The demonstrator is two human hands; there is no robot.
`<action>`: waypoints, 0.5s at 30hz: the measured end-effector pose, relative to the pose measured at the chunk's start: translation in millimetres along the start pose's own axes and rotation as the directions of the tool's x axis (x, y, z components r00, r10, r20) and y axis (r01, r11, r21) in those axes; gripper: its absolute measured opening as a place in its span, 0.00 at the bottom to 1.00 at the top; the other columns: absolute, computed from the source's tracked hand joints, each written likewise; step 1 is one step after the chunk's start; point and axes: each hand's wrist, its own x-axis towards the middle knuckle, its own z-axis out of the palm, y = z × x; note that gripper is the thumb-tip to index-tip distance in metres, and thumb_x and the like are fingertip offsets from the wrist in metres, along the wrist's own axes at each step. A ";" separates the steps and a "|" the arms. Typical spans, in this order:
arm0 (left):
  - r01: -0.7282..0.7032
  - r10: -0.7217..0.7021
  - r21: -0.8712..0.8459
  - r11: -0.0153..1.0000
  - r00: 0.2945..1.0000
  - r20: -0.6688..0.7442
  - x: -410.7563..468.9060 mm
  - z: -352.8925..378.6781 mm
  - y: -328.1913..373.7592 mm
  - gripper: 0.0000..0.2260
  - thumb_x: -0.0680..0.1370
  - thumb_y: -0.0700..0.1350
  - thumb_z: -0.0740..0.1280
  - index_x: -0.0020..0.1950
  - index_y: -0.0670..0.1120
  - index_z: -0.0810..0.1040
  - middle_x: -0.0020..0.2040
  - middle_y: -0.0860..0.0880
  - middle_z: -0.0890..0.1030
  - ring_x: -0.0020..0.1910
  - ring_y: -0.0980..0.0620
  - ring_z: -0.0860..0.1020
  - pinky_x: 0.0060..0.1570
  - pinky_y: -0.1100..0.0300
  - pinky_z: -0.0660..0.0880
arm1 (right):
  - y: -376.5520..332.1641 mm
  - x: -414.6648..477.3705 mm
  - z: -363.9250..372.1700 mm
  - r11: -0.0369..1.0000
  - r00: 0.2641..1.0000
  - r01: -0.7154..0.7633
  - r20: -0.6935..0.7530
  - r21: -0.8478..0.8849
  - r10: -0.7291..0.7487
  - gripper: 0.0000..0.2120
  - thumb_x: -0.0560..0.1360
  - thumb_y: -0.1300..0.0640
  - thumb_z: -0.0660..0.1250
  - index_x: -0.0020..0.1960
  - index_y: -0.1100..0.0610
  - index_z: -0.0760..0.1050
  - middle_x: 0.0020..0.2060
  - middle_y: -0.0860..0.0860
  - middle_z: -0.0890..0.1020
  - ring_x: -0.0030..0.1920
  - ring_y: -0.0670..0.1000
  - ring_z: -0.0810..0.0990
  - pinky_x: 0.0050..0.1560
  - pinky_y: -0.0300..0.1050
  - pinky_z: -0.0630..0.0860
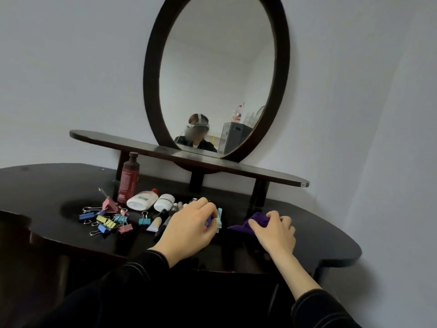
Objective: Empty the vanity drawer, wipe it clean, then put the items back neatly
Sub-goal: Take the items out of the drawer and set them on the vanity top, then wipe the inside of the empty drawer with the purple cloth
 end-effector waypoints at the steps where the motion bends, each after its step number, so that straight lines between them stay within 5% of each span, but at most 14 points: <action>1: 0.007 -0.007 -0.007 1.000 1.000 -0.003 -0.3 0.5 -1.9 0.01 0.77 0.49 0.63 0.46 0.54 0.71 0.44 0.59 0.69 0.41 0.58 0.67 0.37 0.60 0.68 | -5.2 4.4 5.8 0.998 0.997 0.001 0.077 -0.067 0.004 0.35 0.72 0.28 0.65 0.70 0.50 0.66 0.69 0.57 0.68 0.68 0.63 0.69 0.65 0.57 0.71; 4: 0.024 -0.023 -0.026 0.999 0.999 0.024 -1.0 2.9 -5.7 0.02 0.77 0.49 0.63 0.47 0.56 0.70 0.45 0.59 0.68 0.41 0.59 0.67 0.35 0.65 0.63 | -10.7 14.2 15.8 0.986 0.994 0.014 0.112 -0.163 0.005 0.34 0.75 0.30 0.64 0.71 0.51 0.65 0.68 0.59 0.70 0.66 0.65 0.71 0.65 0.58 0.71; 8: 0.030 -0.028 -0.057 0.998 0.999 0.032 0.2 0.7 -3.0 0.02 0.77 0.48 0.63 0.49 0.54 0.73 0.46 0.58 0.71 0.42 0.58 0.70 0.36 0.65 0.65 | -7.2 13.2 15.2 0.985 0.994 0.105 -0.001 -0.136 -0.106 0.24 0.80 0.51 0.68 0.71 0.55 0.64 0.63 0.59 0.74 0.59 0.61 0.77 0.53 0.51 0.75; 12: 0.029 -0.024 -0.111 0.993 0.999 0.045 -0.6 -1.8 1.4 0.03 0.77 0.48 0.62 0.49 0.53 0.73 0.45 0.58 0.70 0.41 0.58 0.70 0.43 0.58 0.72 | 1.2 5.3 6.7 0.927 0.983 0.184 -0.033 0.328 -0.183 0.16 0.78 0.60 0.68 0.64 0.53 0.71 0.53 0.50 0.81 0.51 0.52 0.80 0.46 0.43 0.72; 15: 0.016 -0.007 -0.159 0.987 0.998 0.060 -3.1 -4.3 5.8 0.05 0.77 0.51 0.63 0.51 0.53 0.74 0.45 0.58 0.70 0.42 0.58 0.72 0.49 0.56 0.72 | 3.3 -11.1 -7.1 0.689 0.995 0.019 0.054 0.725 -0.084 0.12 0.78 0.62 0.66 0.58 0.51 0.78 0.48 0.50 0.85 0.51 0.51 0.83 0.45 0.42 0.76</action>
